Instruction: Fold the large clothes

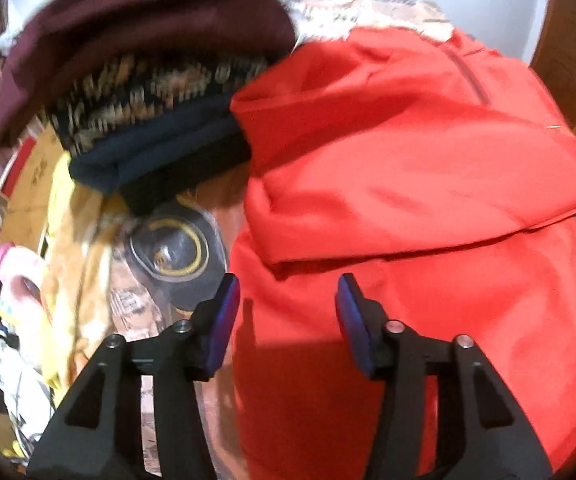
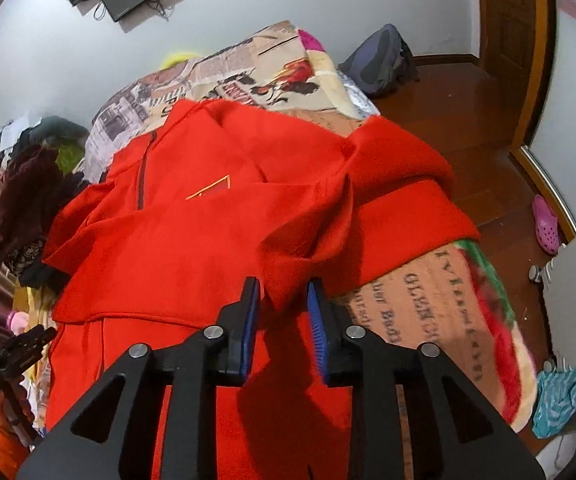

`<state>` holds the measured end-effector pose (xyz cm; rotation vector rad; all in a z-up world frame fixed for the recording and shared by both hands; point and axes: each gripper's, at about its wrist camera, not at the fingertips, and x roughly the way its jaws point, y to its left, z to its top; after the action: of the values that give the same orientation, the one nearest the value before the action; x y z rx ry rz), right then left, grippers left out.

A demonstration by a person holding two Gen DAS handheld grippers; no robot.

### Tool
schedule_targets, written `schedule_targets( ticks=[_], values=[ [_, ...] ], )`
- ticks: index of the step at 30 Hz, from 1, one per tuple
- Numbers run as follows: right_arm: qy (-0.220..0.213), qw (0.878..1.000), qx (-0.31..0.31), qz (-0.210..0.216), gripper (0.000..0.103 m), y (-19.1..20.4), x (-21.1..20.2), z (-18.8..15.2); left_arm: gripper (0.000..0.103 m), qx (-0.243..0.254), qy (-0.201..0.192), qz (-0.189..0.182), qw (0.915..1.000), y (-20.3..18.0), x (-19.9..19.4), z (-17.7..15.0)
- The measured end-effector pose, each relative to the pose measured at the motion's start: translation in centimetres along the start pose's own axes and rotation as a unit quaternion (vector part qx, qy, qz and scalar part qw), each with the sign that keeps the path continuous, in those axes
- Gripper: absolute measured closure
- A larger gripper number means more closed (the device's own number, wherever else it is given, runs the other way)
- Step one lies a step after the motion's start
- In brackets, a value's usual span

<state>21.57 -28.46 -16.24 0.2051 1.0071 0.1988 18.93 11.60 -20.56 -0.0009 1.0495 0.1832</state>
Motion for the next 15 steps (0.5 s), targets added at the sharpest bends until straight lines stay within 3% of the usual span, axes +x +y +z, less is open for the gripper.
schedule_targets(
  ticks=[5,8,10,13,15],
  values=[
    [-0.027,0.999,0.021,-0.001,0.080,-1.7,-2.2,1.1,0.035,0.011,-0.052,-0.008,0.9986,-1.3,-3.2,2.6],
    [-0.052,0.998,0.041,-0.006,0.065,-3.1,-3.7,1.9,0.030,0.013,-0.080,-0.017,0.9966,-2.4,-4.3,4.6],
    [-0.074,0.995,0.061,-0.007,0.048,-4.2,-4.5,2.3,0.027,0.014,-0.090,-0.025,0.9955,-3.0,-4.6,5.7],
    [-0.085,0.992,0.092,-0.009,0.042,-5.9,-4.7,2.6,0.026,0.012,-0.094,-0.044,0.9945,-4.3,-4.4,7.4],
    [-0.070,0.991,0.116,-0.005,0.042,-7.2,-4.0,2.7,0.026,0.008,-0.087,-0.064,0.9941,-4.8,-3.7,8.2]
  ],
)
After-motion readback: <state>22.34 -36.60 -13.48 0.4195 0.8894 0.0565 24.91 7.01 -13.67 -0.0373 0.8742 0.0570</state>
